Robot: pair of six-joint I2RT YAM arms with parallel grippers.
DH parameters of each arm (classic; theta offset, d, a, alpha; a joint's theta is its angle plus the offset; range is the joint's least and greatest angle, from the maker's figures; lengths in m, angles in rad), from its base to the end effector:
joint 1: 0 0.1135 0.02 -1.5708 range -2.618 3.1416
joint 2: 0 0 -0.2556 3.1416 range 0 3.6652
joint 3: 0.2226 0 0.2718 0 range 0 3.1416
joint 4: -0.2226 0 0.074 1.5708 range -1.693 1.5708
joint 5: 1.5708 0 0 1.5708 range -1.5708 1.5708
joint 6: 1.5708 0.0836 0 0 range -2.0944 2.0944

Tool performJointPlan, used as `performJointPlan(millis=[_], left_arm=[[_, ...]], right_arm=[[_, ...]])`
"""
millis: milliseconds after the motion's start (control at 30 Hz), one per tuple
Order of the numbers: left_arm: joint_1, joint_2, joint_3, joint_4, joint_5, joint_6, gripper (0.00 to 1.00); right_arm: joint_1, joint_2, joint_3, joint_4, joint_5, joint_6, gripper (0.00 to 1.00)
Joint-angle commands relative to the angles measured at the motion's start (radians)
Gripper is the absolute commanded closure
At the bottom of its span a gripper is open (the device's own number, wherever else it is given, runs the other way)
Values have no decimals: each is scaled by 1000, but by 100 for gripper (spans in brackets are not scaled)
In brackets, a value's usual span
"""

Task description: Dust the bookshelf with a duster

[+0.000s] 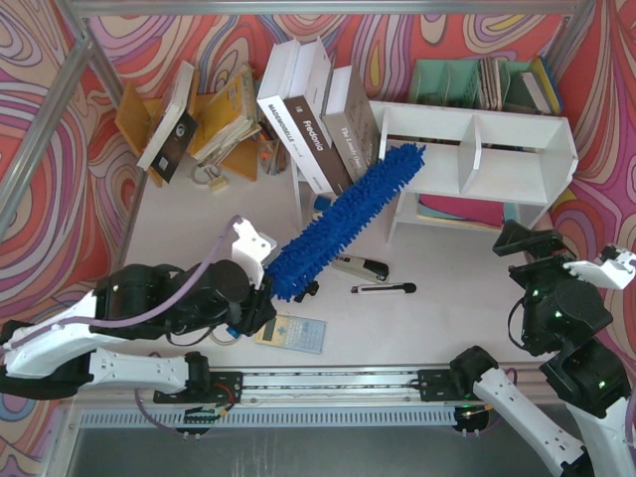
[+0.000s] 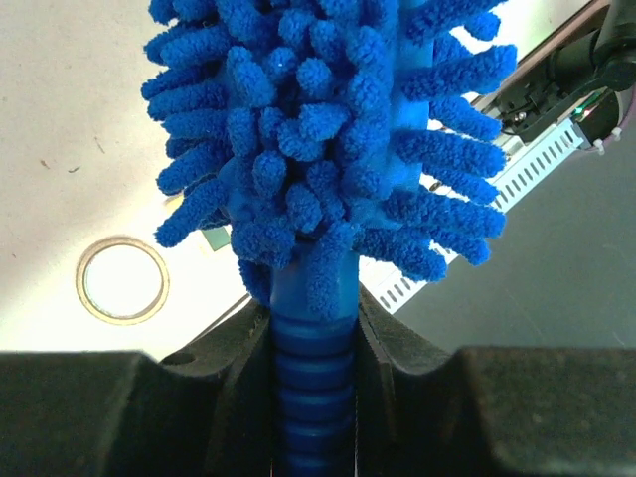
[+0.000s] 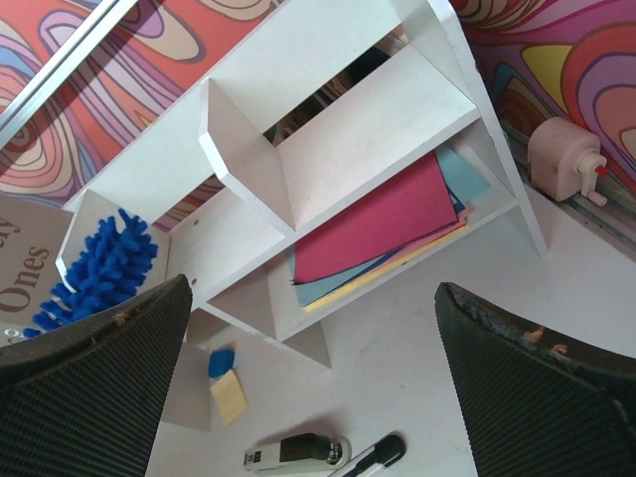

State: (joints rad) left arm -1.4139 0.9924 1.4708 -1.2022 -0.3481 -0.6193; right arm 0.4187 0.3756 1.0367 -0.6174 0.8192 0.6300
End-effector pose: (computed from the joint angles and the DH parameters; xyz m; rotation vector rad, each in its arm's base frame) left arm 0.0598 -0.1954 0.4018 0.7309 2.2189 -0.6772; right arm 0.1030 -0.0210 0.4231 0.7828 1.3315 0.2071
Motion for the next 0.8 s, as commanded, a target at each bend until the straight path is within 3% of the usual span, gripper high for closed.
performJointPlan(millis=[0,400,567,767], left_arm=[[-2,1,15,85,-44,47,100],[-1,230,166,445,11,237,100],[-1,320,192,575,10,219,100],[-2,510,287,600,38,165,100]], right_arm=[[3,18,-2,27,0,21,3],[3,68,143,49,-14,-49,2],[2,119,204,58,-25,-75,2],[3,156,273,64,-38,-82,2]])
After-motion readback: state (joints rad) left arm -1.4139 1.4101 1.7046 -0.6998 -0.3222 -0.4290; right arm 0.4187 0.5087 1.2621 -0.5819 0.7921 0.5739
